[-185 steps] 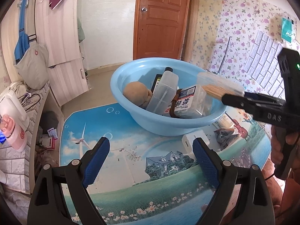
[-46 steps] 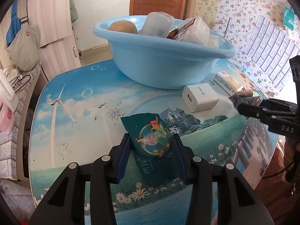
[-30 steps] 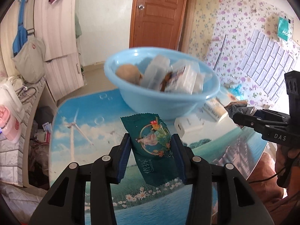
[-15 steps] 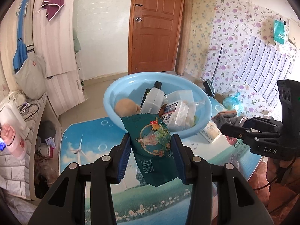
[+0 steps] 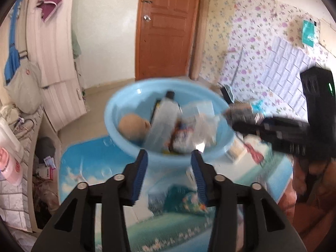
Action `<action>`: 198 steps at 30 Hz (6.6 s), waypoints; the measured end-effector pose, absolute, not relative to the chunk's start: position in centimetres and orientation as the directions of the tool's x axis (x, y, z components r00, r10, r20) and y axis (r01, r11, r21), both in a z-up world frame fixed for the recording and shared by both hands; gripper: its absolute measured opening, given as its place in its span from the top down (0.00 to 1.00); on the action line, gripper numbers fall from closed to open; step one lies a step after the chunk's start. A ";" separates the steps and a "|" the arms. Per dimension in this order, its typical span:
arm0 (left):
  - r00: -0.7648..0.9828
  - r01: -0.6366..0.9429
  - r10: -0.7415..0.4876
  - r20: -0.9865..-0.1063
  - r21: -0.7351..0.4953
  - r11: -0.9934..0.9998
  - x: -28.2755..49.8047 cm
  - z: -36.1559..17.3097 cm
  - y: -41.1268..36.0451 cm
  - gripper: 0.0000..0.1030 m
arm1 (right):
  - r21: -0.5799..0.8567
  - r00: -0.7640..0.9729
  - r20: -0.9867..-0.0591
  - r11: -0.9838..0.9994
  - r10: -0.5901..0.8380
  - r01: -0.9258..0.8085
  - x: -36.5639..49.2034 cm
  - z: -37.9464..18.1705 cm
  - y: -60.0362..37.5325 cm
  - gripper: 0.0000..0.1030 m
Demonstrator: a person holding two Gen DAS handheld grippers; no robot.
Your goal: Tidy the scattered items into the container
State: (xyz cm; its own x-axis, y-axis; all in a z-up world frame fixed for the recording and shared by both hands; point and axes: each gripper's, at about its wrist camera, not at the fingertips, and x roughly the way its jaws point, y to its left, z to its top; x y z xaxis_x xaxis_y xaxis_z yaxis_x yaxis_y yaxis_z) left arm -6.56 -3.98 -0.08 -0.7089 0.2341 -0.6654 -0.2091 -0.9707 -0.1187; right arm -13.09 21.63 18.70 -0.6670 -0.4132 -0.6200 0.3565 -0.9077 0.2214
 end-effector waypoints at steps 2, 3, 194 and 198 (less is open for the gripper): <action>-0.675 -0.249 0.262 -0.690 -0.121 -0.961 -5.7 -1.7 -3.4 0.35 | 0.229 -0.662 -0.627 -0.910 -0.410 0.346 -13.2 18.4 21.9 0.59; -0.658 -0.264 0.269 -0.704 -0.119 -0.957 -5.5 -2.4 -3.1 0.32 | 0.233 -0.660 -0.632 -0.912 -0.406 0.338 -13.2 18.1 22.0 0.59; -0.705 -0.204 0.233 -0.670 -0.123 -0.971 -9.1 -1.0 -5.2 0.25 | 0.192 -0.676 -0.646 -0.932 -0.356 0.308 -14.2 18.2 22.2 0.53; -0.708 -0.209 0.238 -0.666 -0.125 -0.970 -8.3 -1.1 -5.0 0.25 | 0.201 -0.677 -0.653 -0.940 -0.338 0.276 -13.6 17.7 23.7 0.53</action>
